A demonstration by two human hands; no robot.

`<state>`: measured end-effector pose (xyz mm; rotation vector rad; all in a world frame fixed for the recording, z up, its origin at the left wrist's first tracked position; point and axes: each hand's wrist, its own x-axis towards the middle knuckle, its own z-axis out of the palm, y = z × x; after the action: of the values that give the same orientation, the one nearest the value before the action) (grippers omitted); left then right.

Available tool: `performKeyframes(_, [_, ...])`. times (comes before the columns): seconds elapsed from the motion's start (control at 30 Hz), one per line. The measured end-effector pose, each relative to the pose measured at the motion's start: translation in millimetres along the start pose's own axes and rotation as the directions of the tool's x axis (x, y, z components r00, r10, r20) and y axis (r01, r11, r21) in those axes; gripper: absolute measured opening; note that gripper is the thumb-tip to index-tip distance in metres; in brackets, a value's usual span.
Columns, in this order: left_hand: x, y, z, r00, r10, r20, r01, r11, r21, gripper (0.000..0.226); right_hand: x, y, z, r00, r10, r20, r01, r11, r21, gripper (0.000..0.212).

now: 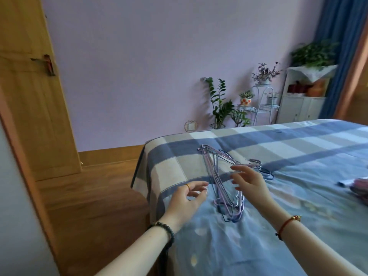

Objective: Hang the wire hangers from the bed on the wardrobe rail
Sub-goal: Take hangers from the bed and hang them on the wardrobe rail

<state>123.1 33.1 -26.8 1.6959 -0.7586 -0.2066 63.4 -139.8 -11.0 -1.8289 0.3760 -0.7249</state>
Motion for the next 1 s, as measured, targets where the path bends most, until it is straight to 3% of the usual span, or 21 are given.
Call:
performKeyframes(0.2, [16,-40,50,0.987,-0.156,-0.031,0.149,0.974,-0.17,0.022,-7,60,-6,0.99,0.096,-0.106,-0.106,0.989,-0.099,0.029])
performKeyframes(0.33, [32,-49,65,0.969,-0.244,0.025,0.242,0.932,-0.27,0.046,-7,85,2,0.97,0.196,-0.147,-0.197,0.98,0.004,0.045])
performKeyframes(0.5, [50,-54,78,0.94,-0.338,0.045,0.334,0.885,-0.326,0.055,4,88,4,0.962,0.221,-0.159,-0.234,0.97,-0.066,0.023])
performKeyframes(0.77, [29,-44,92,0.956,-0.291,0.044,0.291,0.913,-0.285,0.045,-5,83,-4,0.957,0.24,-0.165,-0.277,0.923,-0.266,0.003])
performKeyframes(1.0, [-5,-36,114,0.952,-0.3,0.066,0.305,0.897,-0.319,0.043,-43,78,-35,0.96,0.227,-0.164,-0.267,0.919,-0.29,0.014])
